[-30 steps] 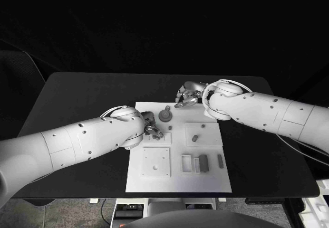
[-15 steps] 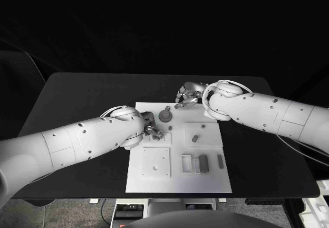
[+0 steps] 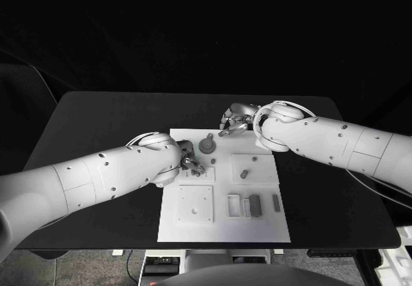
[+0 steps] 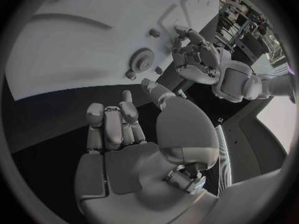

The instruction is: Assemble the parts on the task board

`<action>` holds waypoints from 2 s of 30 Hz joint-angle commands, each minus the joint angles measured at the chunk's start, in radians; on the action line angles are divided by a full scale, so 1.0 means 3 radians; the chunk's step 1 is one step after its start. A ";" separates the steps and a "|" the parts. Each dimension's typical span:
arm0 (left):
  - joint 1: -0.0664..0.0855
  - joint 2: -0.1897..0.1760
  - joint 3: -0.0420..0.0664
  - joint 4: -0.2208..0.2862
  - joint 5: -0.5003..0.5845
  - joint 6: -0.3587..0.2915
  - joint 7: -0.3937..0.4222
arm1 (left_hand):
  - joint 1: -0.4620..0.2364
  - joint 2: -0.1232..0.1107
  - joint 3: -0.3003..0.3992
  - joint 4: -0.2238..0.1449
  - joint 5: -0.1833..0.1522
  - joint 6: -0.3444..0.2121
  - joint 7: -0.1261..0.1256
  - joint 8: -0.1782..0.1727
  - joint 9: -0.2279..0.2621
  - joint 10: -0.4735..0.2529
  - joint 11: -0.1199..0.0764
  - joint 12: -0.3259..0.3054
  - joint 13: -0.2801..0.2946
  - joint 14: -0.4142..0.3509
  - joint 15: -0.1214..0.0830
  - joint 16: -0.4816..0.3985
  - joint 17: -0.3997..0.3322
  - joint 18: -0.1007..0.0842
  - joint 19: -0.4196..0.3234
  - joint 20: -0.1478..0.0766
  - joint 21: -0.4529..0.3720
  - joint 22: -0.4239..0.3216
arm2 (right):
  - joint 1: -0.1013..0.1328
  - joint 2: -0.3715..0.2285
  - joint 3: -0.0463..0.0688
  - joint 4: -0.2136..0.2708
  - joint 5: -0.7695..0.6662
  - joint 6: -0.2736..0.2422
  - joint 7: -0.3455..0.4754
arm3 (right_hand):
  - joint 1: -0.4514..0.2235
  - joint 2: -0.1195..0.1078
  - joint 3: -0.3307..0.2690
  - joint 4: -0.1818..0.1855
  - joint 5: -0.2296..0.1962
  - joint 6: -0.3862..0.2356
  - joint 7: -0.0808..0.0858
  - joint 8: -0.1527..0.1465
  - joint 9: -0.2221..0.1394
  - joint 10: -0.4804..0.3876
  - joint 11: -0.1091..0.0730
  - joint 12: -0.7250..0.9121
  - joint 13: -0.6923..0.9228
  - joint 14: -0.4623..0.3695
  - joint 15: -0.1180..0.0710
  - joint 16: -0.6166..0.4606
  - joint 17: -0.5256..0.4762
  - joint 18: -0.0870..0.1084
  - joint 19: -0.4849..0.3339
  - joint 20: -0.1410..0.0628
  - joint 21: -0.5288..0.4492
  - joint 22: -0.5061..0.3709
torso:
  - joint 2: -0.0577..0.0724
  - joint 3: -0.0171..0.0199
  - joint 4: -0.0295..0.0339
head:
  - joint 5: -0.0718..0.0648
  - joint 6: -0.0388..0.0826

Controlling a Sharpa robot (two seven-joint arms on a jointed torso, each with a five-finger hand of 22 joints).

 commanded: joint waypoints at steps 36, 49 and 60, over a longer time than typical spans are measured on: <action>-0.0022 0.0187 -0.0031 -0.0116 -0.0270 0.0479 -0.0129 | 0.0274 0.0245 0.0251 -0.0217 0.0040 0.0472 -0.0106 0.0012 -0.0004 0.0285 -0.0119 0.0023 -0.0001 0.0428 -0.0016 0.0026 0.0006 0.0279 0.0020 0.0005 0.0434 0.0005 | -0.0002 0.0016 0.0001 0.0002 -0.0027 0.0039 0.0009 | -0.0033 0.0012 0.0016 0.0002 0.0012 0.0017 0.0037 -0.0004 -0.0006 0.0012 -0.0005 0.0015 -0.0004 -0.0005 -0.0023 0.0019 -0.0002 0.0058 -0.0012 -0.0004 0.0015 -0.0006 | 0.0001 0.0002 0.0001 | 0.0008 0.0009; -0.0022 0.0154 -0.0031 -0.0116 -0.0133 0.0479 -0.0160 | 0.0267 0.0244 0.0254 -0.0214 0.0045 0.0472 -0.0106 0.0012 -0.0004 0.0284 -0.0118 0.0023 -0.0001 0.0428 -0.0015 0.0026 0.0006 0.0278 0.0020 0.0007 0.0434 0.0005 | -0.0002 0.0012 0.0001 -0.0001 -0.0027 0.0041 0.0009 | -0.0034 0.0013 0.0017 0.0001 0.0012 0.0017 0.0037 -0.0004 -0.0006 0.0012 -0.0005 0.0015 -0.0004 -0.0003 -0.0024 0.0021 0.0000 0.0058 -0.0012 -0.0004 0.0015 -0.0006 | -0.0001 -0.0001 0.0001 | 0.0008 0.0007; -0.0022 0.0109 -0.0031 -0.0070 0.0003 0.0454 -0.0166 | 0.0263 0.0249 0.0259 -0.0213 0.0050 0.0472 -0.0106 0.0012 -0.0005 0.0284 -0.0118 0.0023 -0.0001 0.0432 -0.0015 0.0031 0.0019 0.0278 0.0019 0.0008 0.0433 0.0005 | -0.0002 0.0017 0.0001 -0.0004 -0.0027 0.0045 0.0007 | -0.0034 0.0012 0.0017 0.0001 0.0012 0.0017 0.0037 -0.0004 -0.0006 0.0012 -0.0005 0.0016 -0.0004 -0.0005 -0.0024 0.0020 -0.0002 0.0058 -0.0012 -0.0004 0.0015 -0.0006 | 0.0000 -0.0003 0.0003 | 0.0005 0.0002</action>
